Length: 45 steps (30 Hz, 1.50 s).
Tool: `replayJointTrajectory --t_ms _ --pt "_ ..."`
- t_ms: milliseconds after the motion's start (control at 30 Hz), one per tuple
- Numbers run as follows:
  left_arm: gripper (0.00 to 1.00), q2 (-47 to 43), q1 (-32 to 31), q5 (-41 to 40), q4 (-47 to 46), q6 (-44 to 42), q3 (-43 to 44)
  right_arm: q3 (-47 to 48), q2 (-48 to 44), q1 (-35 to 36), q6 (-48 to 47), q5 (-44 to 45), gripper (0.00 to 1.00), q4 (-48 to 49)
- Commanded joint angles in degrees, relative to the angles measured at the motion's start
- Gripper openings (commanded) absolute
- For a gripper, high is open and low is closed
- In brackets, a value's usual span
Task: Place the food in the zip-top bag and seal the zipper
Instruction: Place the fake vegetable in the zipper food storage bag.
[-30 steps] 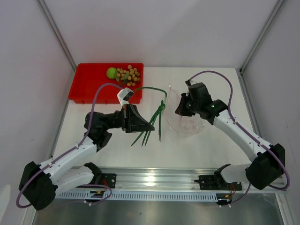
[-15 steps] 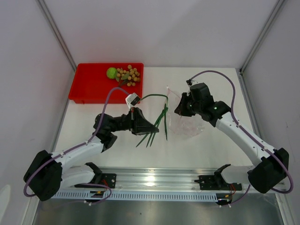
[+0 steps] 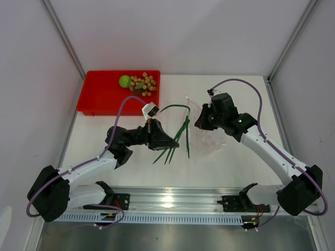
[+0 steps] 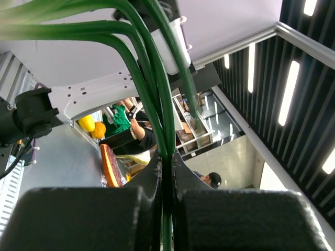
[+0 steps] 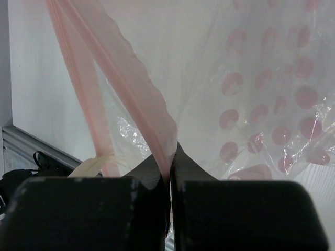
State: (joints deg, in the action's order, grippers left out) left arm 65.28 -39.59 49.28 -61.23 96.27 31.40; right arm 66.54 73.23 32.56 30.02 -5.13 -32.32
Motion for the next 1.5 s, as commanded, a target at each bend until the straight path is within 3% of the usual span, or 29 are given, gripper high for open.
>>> replayJointTrajectory --t_ms 0,433,867,1100,1467 --pt "0.00 -3.22 -0.40 0.99 1.28 -3.71 5.59 -0.09 -0.19 0.58 -0.14 1.61 0.00 0.41" --pt "0.01 -6.21 -0.48 1.26 6.30 -6.01 7.27 0.60 0.51 0.75 -0.23 1.35 0.00 0.67" --pt "0.01 -0.59 -2.33 -0.94 -7.41 2.17 5.08 0.52 0.07 0.93 0.30 0.55 0.00 0.94" --pt "0.01 -2.43 -2.42 -0.76 -2.58 -0.73 5.61 0.52 -0.19 0.76 0.56 0.47 0.00 0.94" --pt "0.01 1.51 -2.68 -3.31 -3.45 0.50 -1.25 1.04 -3.27 0.75 2.06 -1.90 0.00 0.94"
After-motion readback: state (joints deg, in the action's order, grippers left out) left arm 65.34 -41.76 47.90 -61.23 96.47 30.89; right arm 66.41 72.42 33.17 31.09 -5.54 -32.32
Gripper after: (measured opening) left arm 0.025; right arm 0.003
